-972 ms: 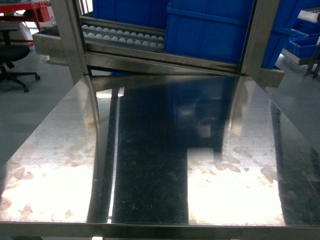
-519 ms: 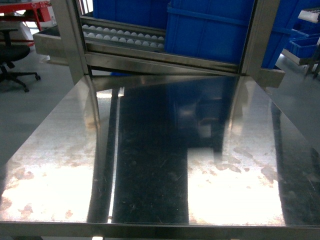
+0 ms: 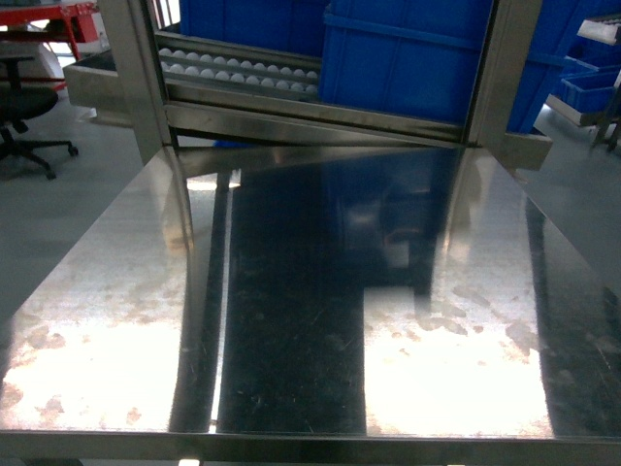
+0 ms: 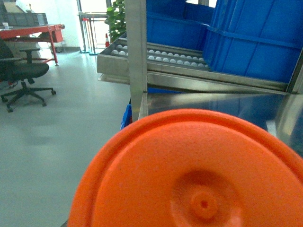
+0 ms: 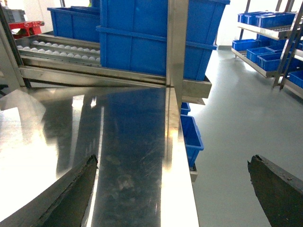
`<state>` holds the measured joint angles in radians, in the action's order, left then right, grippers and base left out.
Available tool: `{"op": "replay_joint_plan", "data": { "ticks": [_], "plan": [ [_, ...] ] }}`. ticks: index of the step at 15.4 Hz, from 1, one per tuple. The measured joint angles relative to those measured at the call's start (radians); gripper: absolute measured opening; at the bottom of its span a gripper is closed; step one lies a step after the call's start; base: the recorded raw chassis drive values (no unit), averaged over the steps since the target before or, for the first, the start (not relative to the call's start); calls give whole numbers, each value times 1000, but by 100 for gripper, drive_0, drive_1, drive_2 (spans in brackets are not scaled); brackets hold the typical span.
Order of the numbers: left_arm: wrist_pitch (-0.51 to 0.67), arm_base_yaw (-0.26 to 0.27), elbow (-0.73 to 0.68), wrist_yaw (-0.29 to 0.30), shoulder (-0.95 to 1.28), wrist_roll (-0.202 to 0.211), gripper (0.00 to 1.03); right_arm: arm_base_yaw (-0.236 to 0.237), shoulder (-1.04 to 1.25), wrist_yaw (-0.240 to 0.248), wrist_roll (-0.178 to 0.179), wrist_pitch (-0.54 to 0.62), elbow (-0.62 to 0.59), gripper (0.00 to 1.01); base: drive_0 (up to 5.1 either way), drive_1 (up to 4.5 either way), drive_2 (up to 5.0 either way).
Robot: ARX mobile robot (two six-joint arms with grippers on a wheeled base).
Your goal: Pick capacitor and pack into box
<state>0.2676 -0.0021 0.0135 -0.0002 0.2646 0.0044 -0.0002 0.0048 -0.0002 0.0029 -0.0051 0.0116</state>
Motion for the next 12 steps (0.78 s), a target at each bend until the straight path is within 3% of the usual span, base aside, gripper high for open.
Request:
{"op": "replay_joint_plan", "data": {
  "ticks": [6, 7, 8, 12],
  "plan": [
    [-94, 0, 0, 0, -90, 0, 43, 0, 0, 0, 0, 0, 0, 98, 0, 0, 0],
    [-146, 0, 1, -1, -127, 0, 43, 0, 0, 0, 0, 0, 0, 98, 0, 0, 0],
    [-281, 0, 1, 2, -219, 0, 43, 0, 0, 0, 0, 0, 0, 98, 0, 0, 0],
    [-278, 0, 1, 0, -254, 0, 43, 0, 0, 0, 0, 1, 0, 98, 0, 0, 0]
  ]
}}
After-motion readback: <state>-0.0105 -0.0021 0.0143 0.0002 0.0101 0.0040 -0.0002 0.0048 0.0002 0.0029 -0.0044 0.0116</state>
